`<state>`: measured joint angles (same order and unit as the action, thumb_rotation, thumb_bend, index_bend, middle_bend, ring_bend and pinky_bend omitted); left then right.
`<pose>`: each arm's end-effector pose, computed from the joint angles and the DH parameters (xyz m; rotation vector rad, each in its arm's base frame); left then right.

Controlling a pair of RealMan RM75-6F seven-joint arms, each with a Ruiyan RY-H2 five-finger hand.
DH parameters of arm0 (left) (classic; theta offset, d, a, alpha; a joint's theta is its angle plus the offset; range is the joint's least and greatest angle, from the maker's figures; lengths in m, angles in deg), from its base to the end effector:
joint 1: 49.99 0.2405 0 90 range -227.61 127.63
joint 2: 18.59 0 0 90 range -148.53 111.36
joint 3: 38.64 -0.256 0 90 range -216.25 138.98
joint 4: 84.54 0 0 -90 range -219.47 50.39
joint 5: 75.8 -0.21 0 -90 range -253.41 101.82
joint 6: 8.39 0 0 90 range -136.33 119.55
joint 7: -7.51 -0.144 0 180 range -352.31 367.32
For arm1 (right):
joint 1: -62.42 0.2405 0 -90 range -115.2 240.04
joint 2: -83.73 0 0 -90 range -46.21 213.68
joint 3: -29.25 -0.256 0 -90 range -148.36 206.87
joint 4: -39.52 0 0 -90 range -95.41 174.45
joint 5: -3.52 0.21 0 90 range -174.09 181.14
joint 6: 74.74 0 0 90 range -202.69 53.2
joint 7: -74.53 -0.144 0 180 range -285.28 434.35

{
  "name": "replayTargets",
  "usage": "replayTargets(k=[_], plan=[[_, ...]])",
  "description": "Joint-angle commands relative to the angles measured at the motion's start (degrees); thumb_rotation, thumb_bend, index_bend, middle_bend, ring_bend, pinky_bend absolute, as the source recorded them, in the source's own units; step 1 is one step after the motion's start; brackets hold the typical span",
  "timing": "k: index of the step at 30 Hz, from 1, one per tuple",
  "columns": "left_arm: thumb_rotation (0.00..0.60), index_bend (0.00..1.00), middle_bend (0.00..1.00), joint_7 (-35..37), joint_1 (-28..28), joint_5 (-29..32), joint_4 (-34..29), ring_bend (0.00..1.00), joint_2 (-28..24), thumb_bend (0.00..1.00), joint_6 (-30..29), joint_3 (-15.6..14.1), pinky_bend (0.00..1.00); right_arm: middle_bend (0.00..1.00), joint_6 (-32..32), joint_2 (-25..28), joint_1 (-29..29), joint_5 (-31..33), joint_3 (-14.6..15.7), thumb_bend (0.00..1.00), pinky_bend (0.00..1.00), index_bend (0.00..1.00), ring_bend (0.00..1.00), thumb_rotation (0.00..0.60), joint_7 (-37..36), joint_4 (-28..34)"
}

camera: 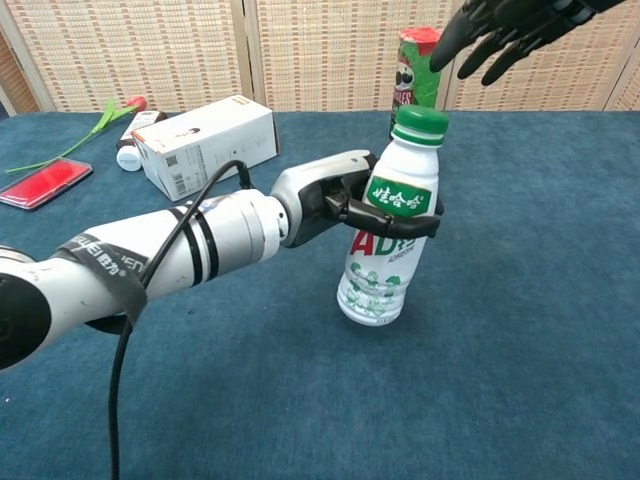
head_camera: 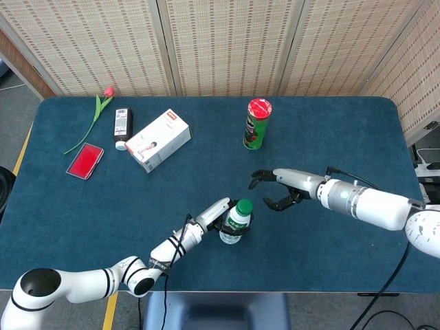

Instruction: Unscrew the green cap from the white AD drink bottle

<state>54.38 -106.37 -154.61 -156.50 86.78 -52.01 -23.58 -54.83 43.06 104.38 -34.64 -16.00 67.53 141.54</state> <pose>-0.0189 0.3358 -0.1062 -1.8256 -2.0401 -1.5259 -0.0717 -0.3507 0.1862 2.0544 -1.7856 0.6328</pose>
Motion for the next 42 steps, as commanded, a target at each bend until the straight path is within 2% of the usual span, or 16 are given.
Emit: replayTargets(k=[1, 7, 16, 21, 25, 29, 35, 42], plan=[[0.600, 0.74, 0.88, -0.2, -0.1, 0.1, 0.1, 0.53, 0.0, 0.84, 0.2, 0.0, 0.66, 0.00, 0.2, 1.1, 1.1, -1.8, 1.9, 0.52, 0.00, 0.18, 0.00, 0.422, -1.0, 0.6], [0.600, 0.74, 0.88, -0.5, -0.2, 0.7, 0.2, 0.54, -0.3, 0.84, 0.8, 0.0, 0.66, 0.00, 0.0, 2.7, 3.2, -3.6, 4.6, 0.52, 0.00, 0.19, 0.00, 0.423, -3.2, 1.5], [0.600, 0.74, 0.88, -0.5, -0.8, 0.0, -1.3, 0.54, -1.3, 0.84, 2.0, -0.4, 0.68, 0.00, 2.1, 2.8, 5.4, -3.9, 6.4, 0.52, 0.00, 0.26, 0.00, 0.422, -5.0, 1.1], [0.600, 0.74, 0.88, 0.8, -1.4, 0.0, -3.2, 0.55, -3.1, 0.84, 3.5, 0.0, 0.71, 0.00, 4.4, 2.5, 6.4, -2.7, 6.4, 0.52, 0.00, 0.28, 0.00, 0.423, -5.8, 0.1], [0.600, 0.74, 0.88, 1.9, -1.6, 0.2, -4.4, 0.56, -4.2, 0.84, 3.9, 0.7, 0.72, 0.00, 4.0, 2.3, 5.0, -1.2, 4.5, 0.52, 0.00, 0.27, 0.00, 0.424, -4.7, -0.5], [0.600, 0.74, 0.88, 2.9, -1.7, 0.7, -5.0, 0.56, -4.7, 0.84, 4.3, 1.1, 0.72, 0.00, 4.9, 2.3, 4.4, -0.7, 3.9, 0.52, 0.00, 0.26, 0.00, 0.424, -3.9, -0.5], [0.600, 0.74, 0.88, 2.8, -1.8, 1.0, -5.0, 0.56, -4.7, 0.84, 4.4, 1.0, 0.72, 0.00, 4.5, 2.1, 5.2, -1.8, 4.8, 0.52, 0.00, 0.25, 0.00, 0.424, -3.7, -0.4], [0.600, 0.74, 0.88, 2.5, -1.9, 1.2, -5.2, 0.56, -4.3, 0.84, 4.5, 0.8, 0.72, 0.00, 1.4, 1.9, 6.1, -3.5, 6.3, 0.47, 0.00, 0.23, 0.00, 0.423, -4.3, 0.3]])
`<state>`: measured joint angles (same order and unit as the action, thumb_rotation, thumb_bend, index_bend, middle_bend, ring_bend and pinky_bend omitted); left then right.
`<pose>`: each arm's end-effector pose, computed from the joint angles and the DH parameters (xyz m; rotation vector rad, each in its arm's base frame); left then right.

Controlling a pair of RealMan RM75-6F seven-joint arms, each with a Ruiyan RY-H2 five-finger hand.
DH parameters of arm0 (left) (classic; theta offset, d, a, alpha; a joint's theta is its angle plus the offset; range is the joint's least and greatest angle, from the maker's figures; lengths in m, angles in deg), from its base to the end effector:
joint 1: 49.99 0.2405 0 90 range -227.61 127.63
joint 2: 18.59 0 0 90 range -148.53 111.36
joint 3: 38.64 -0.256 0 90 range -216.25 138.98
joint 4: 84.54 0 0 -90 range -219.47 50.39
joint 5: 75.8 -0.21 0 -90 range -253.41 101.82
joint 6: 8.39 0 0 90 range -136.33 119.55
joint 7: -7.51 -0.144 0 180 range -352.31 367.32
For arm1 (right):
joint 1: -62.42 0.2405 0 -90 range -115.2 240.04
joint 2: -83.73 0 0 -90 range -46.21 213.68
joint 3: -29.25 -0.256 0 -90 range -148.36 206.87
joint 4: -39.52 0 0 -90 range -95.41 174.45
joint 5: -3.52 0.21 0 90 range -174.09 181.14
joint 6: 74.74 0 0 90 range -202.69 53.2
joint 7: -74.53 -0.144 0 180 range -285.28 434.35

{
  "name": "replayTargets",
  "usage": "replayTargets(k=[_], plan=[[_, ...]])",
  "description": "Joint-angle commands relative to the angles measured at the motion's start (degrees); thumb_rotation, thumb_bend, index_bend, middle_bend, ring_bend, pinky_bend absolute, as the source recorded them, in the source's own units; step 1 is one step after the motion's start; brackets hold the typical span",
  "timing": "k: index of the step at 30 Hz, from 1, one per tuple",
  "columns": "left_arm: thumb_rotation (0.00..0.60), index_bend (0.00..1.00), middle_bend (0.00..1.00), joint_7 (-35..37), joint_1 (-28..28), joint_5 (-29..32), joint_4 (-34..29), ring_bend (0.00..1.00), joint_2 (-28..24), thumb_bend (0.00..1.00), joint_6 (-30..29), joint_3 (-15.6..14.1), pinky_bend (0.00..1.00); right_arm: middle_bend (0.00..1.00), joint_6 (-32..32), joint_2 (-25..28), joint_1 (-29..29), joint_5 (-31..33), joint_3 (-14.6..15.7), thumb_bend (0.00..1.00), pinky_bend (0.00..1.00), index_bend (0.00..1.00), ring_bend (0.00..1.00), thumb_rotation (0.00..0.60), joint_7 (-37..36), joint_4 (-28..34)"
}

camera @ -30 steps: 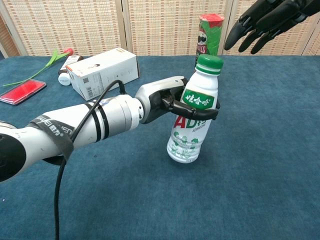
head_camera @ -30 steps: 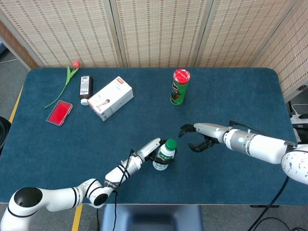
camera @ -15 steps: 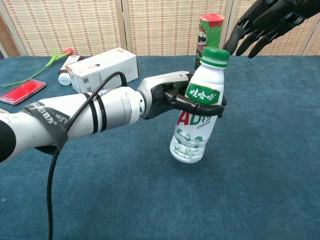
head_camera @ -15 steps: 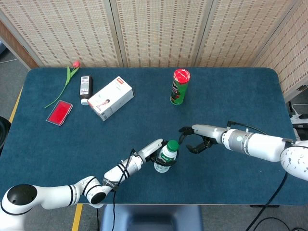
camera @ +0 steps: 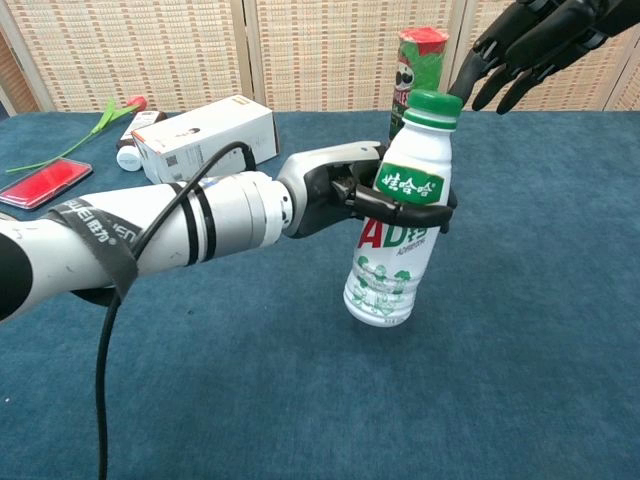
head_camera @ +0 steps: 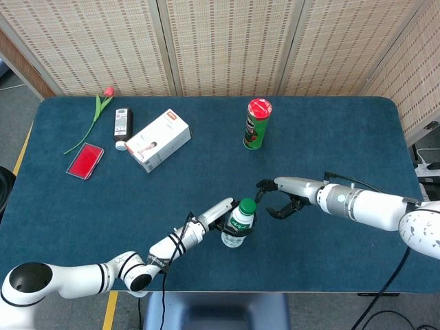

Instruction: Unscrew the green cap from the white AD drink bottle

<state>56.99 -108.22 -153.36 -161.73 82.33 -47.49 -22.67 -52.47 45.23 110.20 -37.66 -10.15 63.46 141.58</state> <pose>-0.0070 0.3349 -0.0932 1.8074 2.0697 1.4206 -0.0720 -0.3470 0.1817 2.0756 -1.7800 0.4872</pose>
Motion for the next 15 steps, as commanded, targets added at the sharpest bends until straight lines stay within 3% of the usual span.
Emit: replayTargets(k=[1, 15], plan=[[0.600, 0.74, 0.88, -0.2, -0.2, -0.2, 0.1, 0.56, 0.4, 0.84, 0.0, -0.2, 0.72, 0.00, -1.5, -0.6, 0.3, -0.6, 0.6, 0.47, 0.00, 0.23, 0.00, 0.423, -0.3, 0.3], [0.600, 0.74, 0.88, -0.3, -0.8, -0.4, 1.1, 0.56, 0.9, 0.84, 0.2, 0.0, 0.72, 0.00, 1.4, -2.4, -0.3, 1.8, -1.8, 0.46, 0.00, 0.19, 0.00, 0.424, 0.4, -0.2]])
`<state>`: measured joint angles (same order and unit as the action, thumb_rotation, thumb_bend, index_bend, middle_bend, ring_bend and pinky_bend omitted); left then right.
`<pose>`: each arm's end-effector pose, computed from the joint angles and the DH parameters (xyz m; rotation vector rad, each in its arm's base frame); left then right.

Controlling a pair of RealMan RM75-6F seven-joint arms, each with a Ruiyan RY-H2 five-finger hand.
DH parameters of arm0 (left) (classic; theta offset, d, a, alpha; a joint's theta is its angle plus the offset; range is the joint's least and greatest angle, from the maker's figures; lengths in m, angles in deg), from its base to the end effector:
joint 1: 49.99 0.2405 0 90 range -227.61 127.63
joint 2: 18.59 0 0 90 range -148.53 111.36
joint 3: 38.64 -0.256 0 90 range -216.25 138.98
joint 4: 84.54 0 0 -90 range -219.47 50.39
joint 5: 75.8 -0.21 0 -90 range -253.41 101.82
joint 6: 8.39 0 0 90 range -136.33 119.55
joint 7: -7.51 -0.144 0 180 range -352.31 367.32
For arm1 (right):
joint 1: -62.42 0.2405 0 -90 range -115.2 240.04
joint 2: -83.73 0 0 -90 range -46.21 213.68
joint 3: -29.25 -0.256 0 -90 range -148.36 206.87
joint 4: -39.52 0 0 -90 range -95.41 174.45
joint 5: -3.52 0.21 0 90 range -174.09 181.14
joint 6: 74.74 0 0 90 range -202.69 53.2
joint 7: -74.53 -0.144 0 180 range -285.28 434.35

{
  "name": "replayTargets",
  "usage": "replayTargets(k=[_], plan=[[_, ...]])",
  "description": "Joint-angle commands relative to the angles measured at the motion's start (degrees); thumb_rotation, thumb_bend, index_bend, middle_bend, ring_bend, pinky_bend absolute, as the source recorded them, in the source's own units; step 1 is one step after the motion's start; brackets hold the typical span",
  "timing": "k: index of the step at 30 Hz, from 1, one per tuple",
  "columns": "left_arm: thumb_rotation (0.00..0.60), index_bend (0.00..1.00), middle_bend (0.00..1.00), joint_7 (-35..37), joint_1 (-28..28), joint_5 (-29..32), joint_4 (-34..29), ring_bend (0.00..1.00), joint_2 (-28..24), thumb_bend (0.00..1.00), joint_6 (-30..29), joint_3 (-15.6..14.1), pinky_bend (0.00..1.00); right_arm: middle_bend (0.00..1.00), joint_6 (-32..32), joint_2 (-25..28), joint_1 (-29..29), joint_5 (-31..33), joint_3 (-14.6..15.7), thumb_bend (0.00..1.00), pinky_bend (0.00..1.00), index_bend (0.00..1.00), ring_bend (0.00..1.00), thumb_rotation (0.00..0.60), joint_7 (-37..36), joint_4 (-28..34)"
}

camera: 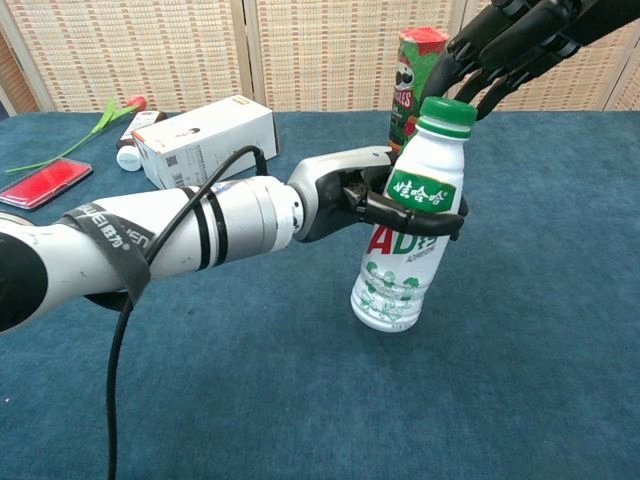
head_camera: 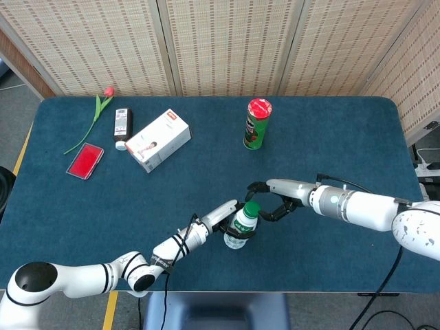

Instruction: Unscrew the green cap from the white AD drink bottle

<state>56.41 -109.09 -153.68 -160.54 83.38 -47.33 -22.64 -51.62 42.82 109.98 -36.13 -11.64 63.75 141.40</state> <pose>-0.0023 0.3347 -0.0982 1.8367 2.0473 1.4171 -0.0635 -0.3454 0.1716 2.1057 -1.8306 0.5196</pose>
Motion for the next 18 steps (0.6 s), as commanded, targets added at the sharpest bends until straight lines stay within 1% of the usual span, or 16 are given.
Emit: replayTargets(k=[1, 7, 12, 18], plan=[[0.600, 0.74, 0.88, 0.5, 0.0, -0.2, -0.1, 0.56, -0.4, 0.84, 0.1, -0.1, 0.72, 0.00, 0.9, 0.0, 0.0, 0.6, -0.5, 0.46, 0.00, 0.20, 0.00, 0.423, 0.0, -0.1], [0.600, 0.74, 0.88, 1.3, 0.1, -1.0, 0.3, 0.55, -0.7, 0.84, -0.1, -0.5, 0.72, 0.00, 2.8, -0.6, -0.4, 2.1, -2.0, 0.46, 0.00, 0.26, 0.00, 0.424, 0.8, -0.5], [0.600, 0.74, 0.88, 2.3, 0.2, -1.6, 0.7, 0.55, -0.9, 0.84, -0.3, -0.8, 0.72, 0.00, 3.1, -0.4, -0.9, 2.5, -2.5, 0.46, 0.00, 0.28, 0.00, 0.424, 1.0, -0.4], [0.600, 0.74, 0.88, 4.5, 0.4, -2.3, 2.1, 0.56, -1.2, 0.84, -0.6, -1.3, 0.72, 0.00, 5.0, 0.7, -1.7, 3.0, -2.9, 0.46, 0.00, 0.30, 0.00, 0.422, 1.5, -1.1]])
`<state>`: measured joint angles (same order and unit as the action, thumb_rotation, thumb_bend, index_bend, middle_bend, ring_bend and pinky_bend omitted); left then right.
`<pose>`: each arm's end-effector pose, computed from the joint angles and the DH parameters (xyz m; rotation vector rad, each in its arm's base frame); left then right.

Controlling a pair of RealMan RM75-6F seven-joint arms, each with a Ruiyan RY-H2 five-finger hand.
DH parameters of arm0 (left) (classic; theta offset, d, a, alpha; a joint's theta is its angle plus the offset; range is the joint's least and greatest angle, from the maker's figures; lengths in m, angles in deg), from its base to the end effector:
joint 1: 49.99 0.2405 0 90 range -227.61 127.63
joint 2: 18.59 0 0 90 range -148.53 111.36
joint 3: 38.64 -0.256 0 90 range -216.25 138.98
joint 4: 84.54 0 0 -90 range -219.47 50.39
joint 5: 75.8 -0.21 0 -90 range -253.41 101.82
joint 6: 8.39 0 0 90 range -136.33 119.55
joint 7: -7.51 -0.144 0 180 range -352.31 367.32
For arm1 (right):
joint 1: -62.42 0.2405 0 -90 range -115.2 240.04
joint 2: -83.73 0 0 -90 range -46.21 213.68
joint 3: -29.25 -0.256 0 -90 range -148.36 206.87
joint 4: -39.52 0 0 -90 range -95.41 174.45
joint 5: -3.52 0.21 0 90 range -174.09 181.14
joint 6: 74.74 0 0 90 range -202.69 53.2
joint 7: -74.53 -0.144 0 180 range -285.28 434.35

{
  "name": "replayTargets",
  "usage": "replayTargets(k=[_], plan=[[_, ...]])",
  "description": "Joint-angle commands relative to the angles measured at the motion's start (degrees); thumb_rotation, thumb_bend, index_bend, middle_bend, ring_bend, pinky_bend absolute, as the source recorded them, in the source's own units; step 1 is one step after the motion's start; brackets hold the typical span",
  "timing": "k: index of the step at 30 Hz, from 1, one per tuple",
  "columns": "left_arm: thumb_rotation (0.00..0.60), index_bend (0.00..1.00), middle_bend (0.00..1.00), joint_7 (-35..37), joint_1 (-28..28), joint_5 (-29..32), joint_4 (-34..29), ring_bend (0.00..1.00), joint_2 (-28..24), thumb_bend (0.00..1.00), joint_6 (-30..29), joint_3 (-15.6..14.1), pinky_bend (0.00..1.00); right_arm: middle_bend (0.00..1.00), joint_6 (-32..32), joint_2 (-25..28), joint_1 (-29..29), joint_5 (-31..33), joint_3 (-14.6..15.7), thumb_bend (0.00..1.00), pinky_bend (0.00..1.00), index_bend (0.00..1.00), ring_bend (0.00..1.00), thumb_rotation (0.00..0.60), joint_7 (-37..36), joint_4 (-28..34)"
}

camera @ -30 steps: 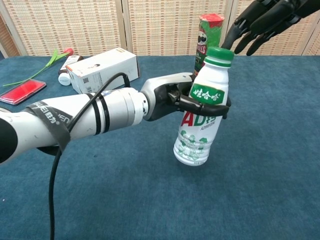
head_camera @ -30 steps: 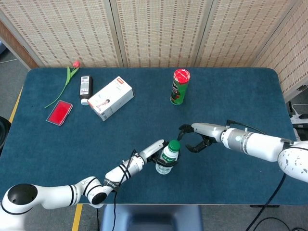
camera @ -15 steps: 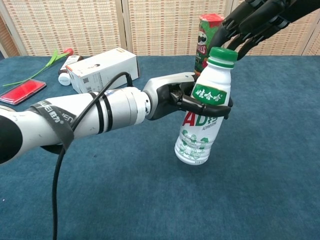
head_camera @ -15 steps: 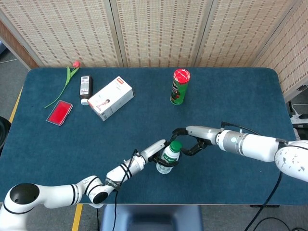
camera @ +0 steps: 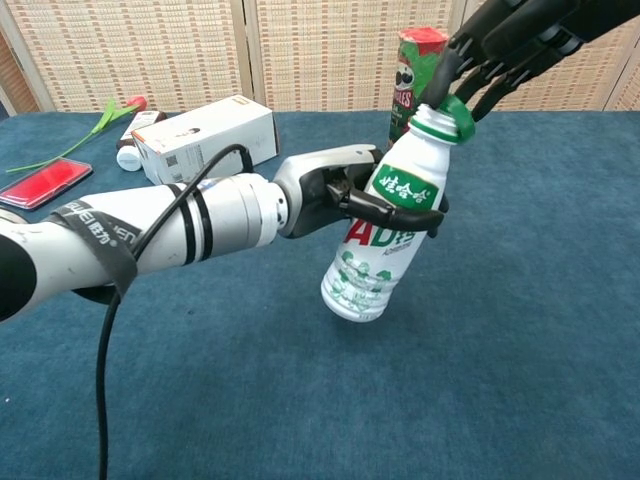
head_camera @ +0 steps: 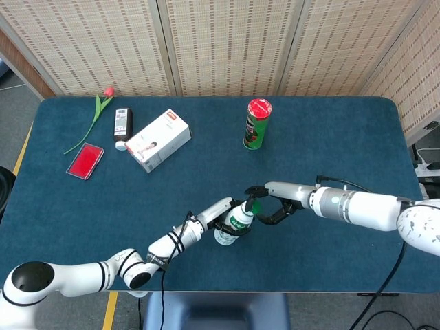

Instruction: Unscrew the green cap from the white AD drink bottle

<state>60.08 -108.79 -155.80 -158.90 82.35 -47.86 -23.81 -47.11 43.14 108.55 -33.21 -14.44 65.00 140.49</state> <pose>-0.0140 0.3420 -0.0942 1.8364 2.0603 1.4226 -0.0604 -0.3413 0.1771 2.1246 -1.8820 0.5085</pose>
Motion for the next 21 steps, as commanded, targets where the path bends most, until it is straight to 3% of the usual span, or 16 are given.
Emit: replayTargets(k=[1, 6, 10, 16, 21], plan=[[0.600, 0.74, 0.88, 1.4, 0.2, -0.3, 0.7, 0.56, -0.3, 0.84, 0.0, -0.2, 0.72, 0.00, 0.8, 0.7, -0.5, 0.3, -0.3, 0.46, 0.00, 0.30, 0.00, 0.423, 0.3, -0.3], [0.600, 0.74, 0.88, 3.5, 0.2, -0.9, 1.9, 0.56, -0.2, 0.85, -0.4, -0.6, 0.72, 0.00, 1.7, 0.4, -2.2, 2.0, -1.6, 0.46, 0.00, 0.30, 0.00, 0.425, 1.5, -1.6], [0.600, 0.74, 0.88, 3.0, 0.4, -1.3, 2.6, 0.56, 0.4, 0.84, -1.6, -0.8, 0.72, 0.00, -0.4, -0.7, -4.2, 2.7, -2.9, 0.46, 0.00, 0.23, 0.00, 0.423, 3.3, -2.0], [0.600, 0.74, 0.86, -2.4, 3.1, 1.2, 5.4, 0.56, 2.8, 0.77, -7.8, 0.3, 0.72, 0.00, -11.8, -3.5, -10.9, 1.7, -7.1, 0.46, 0.00, 0.01, 0.00, 0.423, 7.6, 1.2], [0.600, 0.72, 0.84, -5.2, 5.4, 3.3, 8.6, 0.54, 4.0, 0.75, -11.6, 1.2, 0.68, 0.00, -16.7, -5.2, -17.0, -0.4, -11.5, 0.46, 0.00, 0.00, 0.00, 0.422, 9.8, 3.4]])
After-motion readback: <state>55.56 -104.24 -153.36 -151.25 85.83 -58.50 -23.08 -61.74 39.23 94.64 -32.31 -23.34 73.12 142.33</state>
